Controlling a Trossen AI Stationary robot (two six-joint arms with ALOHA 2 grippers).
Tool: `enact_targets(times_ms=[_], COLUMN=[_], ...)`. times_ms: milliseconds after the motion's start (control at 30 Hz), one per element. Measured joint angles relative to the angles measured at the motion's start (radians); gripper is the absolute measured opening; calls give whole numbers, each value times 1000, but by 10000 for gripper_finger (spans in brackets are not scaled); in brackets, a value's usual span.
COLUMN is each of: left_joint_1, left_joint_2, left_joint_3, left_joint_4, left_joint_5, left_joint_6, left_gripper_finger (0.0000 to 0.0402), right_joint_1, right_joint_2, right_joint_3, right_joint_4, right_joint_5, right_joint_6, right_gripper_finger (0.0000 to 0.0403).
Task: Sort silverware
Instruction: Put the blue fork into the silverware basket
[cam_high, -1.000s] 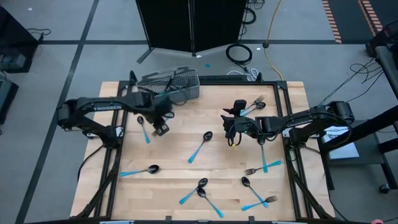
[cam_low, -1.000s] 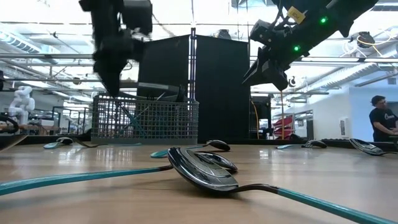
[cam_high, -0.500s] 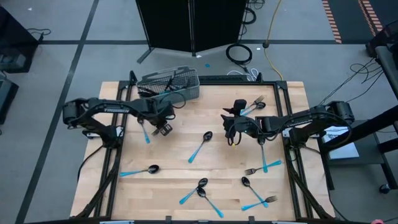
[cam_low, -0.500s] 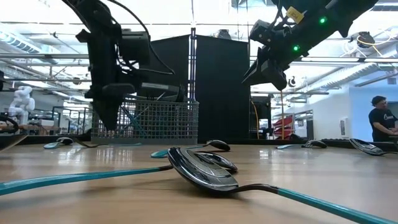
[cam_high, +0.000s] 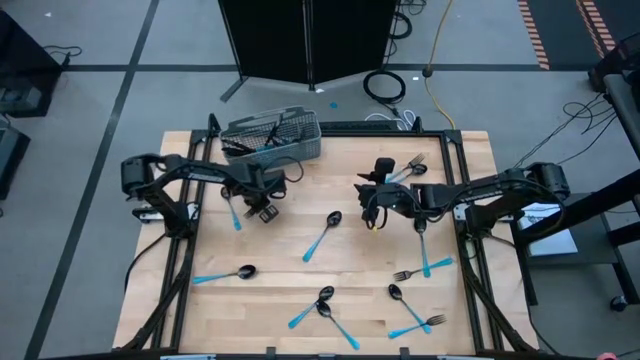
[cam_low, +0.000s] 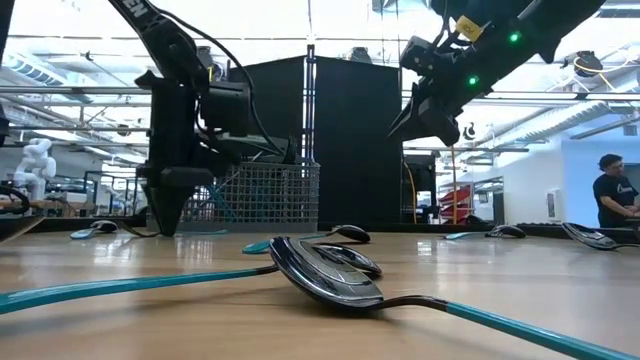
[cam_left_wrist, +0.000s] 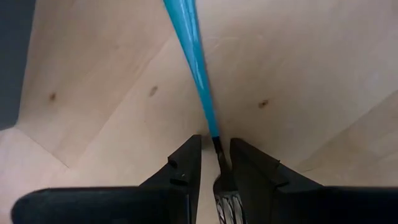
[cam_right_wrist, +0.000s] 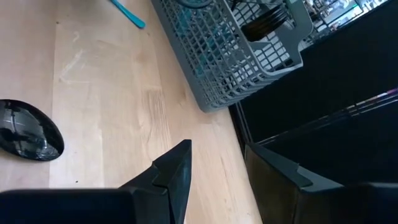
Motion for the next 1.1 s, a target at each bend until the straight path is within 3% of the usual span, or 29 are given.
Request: enact_targets(times_ms=[233,433,633,767,1100], left_joint_1=[1,1,-4,-32,-100], left_joint_2=[7,3,4,12,8], left_joint_3=[-2,-3,13,89,472], left_joint_4=[-1,2,-25,-178,-472], left_joint_5=[11,34,36,28,-58], left_joint_6=[74,149,210,258,391], left_gripper_finger=[84,15,4,2,1], right_joint_1=[-1,-1,-1,-1,-1], right_joint_2=[0,0,0,0,0], right_joint_3=[0,0,0,0,0], right_joint_4=[0,0,0,0,0], right_joint_5=[2,3,4,4,5], right_joint_6=[1,1,1,0,0], right_gripper_finger=[144,144,144,144,144])
